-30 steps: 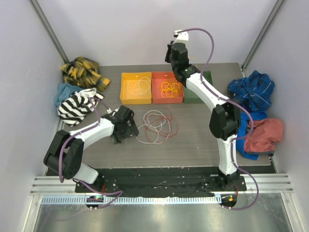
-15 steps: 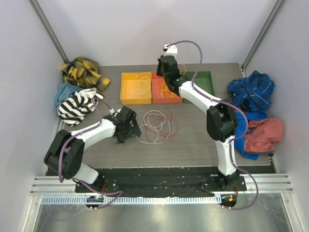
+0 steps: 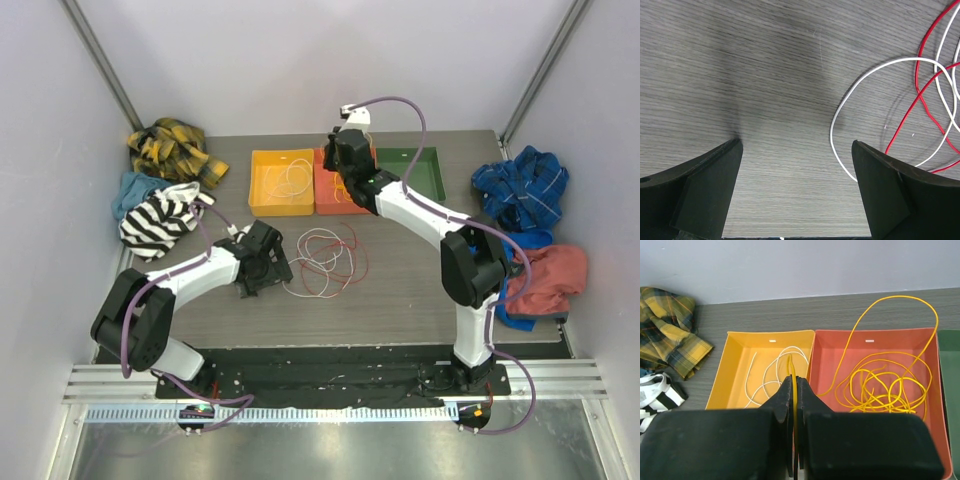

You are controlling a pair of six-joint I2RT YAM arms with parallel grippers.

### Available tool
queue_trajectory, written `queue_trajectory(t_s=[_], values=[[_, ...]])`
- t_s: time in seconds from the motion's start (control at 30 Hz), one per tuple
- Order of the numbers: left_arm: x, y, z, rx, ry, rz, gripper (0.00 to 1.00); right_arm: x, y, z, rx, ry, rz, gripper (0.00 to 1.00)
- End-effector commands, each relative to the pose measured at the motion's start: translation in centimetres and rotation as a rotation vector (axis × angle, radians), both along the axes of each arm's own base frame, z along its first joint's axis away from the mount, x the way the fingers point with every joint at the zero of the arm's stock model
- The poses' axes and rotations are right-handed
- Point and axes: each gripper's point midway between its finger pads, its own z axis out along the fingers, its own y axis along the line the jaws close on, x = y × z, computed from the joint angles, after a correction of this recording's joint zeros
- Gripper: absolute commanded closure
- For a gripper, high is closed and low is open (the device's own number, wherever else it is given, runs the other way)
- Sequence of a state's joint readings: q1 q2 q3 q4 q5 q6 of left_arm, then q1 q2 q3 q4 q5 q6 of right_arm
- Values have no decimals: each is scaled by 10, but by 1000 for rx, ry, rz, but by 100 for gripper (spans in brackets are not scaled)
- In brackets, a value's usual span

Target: Untangle the cables

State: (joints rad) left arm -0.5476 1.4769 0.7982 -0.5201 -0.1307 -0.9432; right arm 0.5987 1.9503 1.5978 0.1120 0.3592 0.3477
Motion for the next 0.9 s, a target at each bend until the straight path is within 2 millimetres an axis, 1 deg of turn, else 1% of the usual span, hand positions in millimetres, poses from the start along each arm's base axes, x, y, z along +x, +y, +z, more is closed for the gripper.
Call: queue_trajectory(t_s=[0.0, 0.07, 0.1, 0.17, 0.2, 0.23, 0.27, 0.3, 0.33, 0.37, 0.4, 0.47, 0.5, 0.53, 0.6, 0.67, 0.7, 0.73, 0.77, 0.8, 0.87], values=[[-6, -7, -8, -33, 11, 2, 3, 14, -8, 30, 29, -87, -50, 99], [-7, -6, -8, -32, 13, 6, 3, 22, -13, 16, 9, -61, -61, 99], [-7, -7, -8, -33, 12, 4, 3, 27, -13, 2, -6, -42, -67, 99], [-6, -6, -8, -32, 9, 6, 3, 33, -17, -11, -24, -26, -84, 99], [-7, -6, -8, -31, 12, 6, 3, 37, -20, -13, -30, -25, -95, 99], [-6, -6, -7, -30, 10, 5, 3, 40, -21, -27, -49, -5, -100, 99], [-6, -6, -7, -29, 11, 5, 3, 43, -22, -29, -57, -4, -108, 99], [-6, -6, -8, -28, 11, 7, 3, 47, -24, -26, -57, -9, -113, 99], [-6, -6, -7, -28, 10, 5, 3, 50, -23, -37, -75, 10, -112, 99], [-6, -6, -8, -28, 13, 5, 3, 52, -23, -38, -79, 14, -111, 99], [-6, -7, -8, -30, 13, 5, 3, 55, -22, -36, -77, 12, -113, 87], [-7, -7, -9, -29, 17, 3, 3, 56, -22, -39, -78, 21, -119, 60], [-6, -8, -7, -35, 10, 1, 3, 56, -25, -41, -79, 25, -127, 42], [-5, -8, -6, -36, 7, 1, 3, 56, -26, -40, -76, 23, -137, 34], [-4, -8, 0, -38, -15, -2, 3, 54, -28, -31, -64, 11, -147, 14], [-3, -7, 4, -33, -32, 2, 2, 52, -32, -16, -54, -12, -167, 11], [-3, -6, 8, -31, -45, 4, 2, 48, -37, 3, -39, -38, -178, 9], [-1, -3, 14, -29, -68, 14, 2, 46, -41, 16, -28, -64, -195, 7], [0, -2, 20, -28, -86, 20, 1, 42, -44, 28, -19, -84, -202, 1], [1, 0, 23, -24, -97, 26, 1, 32, -49, 54, 5, -123, -205, 0], [5, 4, 37, -22, -146, 41, 0, 19, -58, 80, 25, -151, -226, 0]])
